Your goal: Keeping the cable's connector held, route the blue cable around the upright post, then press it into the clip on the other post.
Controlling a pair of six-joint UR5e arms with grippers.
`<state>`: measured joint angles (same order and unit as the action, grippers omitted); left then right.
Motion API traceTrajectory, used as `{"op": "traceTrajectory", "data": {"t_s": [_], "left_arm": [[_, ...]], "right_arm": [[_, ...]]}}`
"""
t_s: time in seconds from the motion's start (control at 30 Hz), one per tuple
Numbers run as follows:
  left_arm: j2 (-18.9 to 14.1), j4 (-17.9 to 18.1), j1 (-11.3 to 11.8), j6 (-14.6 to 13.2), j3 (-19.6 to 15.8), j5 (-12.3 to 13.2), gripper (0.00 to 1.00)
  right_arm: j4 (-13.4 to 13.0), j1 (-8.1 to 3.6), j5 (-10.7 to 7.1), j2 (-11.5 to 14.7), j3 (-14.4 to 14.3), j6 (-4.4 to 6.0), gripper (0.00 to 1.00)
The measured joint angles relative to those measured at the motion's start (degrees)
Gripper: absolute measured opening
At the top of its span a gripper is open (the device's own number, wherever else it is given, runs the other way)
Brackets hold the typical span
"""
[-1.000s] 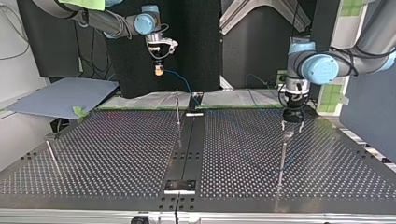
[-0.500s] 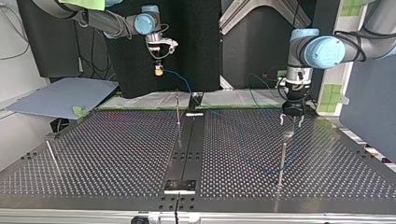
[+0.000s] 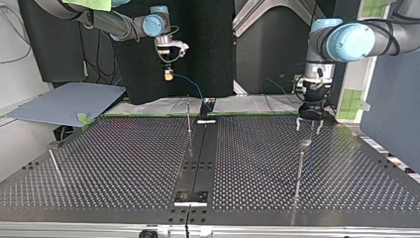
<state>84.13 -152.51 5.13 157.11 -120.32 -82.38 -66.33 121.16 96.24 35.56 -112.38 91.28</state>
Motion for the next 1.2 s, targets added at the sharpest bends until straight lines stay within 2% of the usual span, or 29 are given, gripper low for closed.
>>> {"op": "traceTrajectory", "data": {"t_s": [0.23,0.4,0.67,0.83,1.0,1.2], "left_arm": [[-3.8,-3.4,-1.0,-2.7,0.0,0.1,1.0],[-5.0,-4.3,-1.3,-3.9,0.0,0.0,1.0],[-9.1,-5.9,-1.4,-8.0,0.2,0.0,1.0],[-11.2,-7.7,-1.2,-10.5,1.9,0.3,1.0],[-11.3,-9.8,-1.1,-13.4,4.7,0.3,1.0],[-9.6,-12.9,-1.2,-16.9,8.2,0.1,1.0]], "right_arm": [[-0.1,0.0,-0.54,0.0,0.0,0.2,0.0],[-0.1,-0.03,-0.82,0.0,0.0,0.29,0.0],[0.0,-0.01,-0.9,0.0,0.1,0.89,0.0],[0.0,0.0,-0.95,0.0,0.1,1.4,0.0],[0.0,-0.02,-0.96,0.0,0.1,1.61,0.0],[0.0,-0.02,-0.96,0.0,0.1,1.65,0.0]]}}
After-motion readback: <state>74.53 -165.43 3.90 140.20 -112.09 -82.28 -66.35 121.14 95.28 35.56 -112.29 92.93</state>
